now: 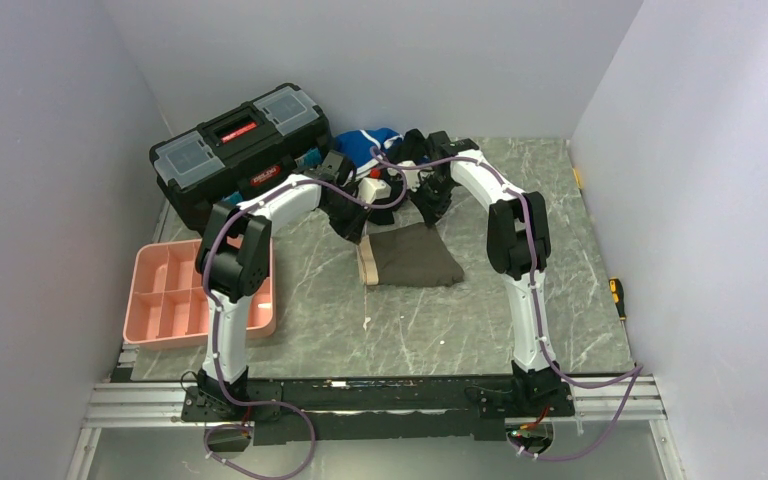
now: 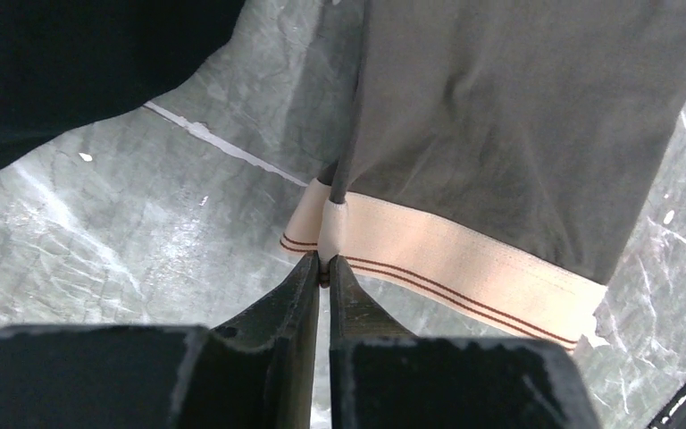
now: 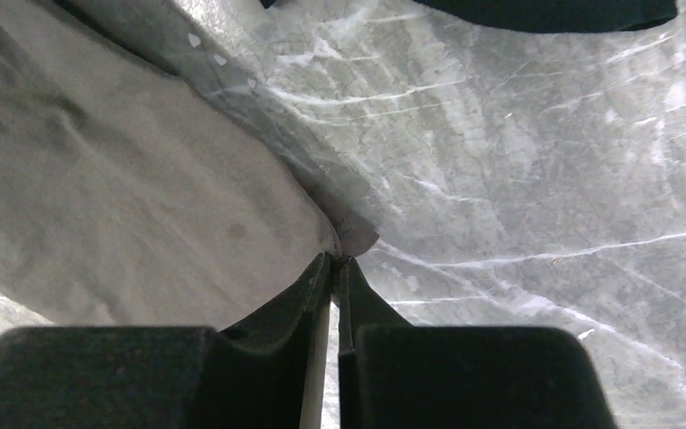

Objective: Roll the underwear
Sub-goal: Fold the underwear at the center of the board.

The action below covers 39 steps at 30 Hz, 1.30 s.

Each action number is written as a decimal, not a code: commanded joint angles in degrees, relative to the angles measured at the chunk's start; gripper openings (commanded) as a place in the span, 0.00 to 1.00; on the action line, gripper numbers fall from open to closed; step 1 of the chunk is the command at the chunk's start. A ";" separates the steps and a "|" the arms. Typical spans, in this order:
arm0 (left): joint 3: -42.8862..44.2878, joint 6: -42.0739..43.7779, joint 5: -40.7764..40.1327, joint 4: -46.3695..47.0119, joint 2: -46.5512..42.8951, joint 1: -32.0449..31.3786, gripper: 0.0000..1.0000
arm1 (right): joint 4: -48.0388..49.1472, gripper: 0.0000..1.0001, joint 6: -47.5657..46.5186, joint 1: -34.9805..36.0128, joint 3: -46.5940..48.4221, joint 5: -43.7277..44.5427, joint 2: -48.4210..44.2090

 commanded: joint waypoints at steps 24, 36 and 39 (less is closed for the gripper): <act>-0.61 -3.97 -5.50 7.27 1.64 -0.05 0.32 | 3.67 0.37 1.84 -0.43 -4.00 2.17 -3.07; -1.23 -3.84 -6.52 7.83 2.70 -0.59 0.33 | 3.11 0.54 2.66 -1.88 -3.49 1.40 -6.80; -1.38 -3.83 -6.63 7.93 2.84 -0.65 0.33 | 2.91 0.58 2.79 -2.49 -3.91 0.76 -8.41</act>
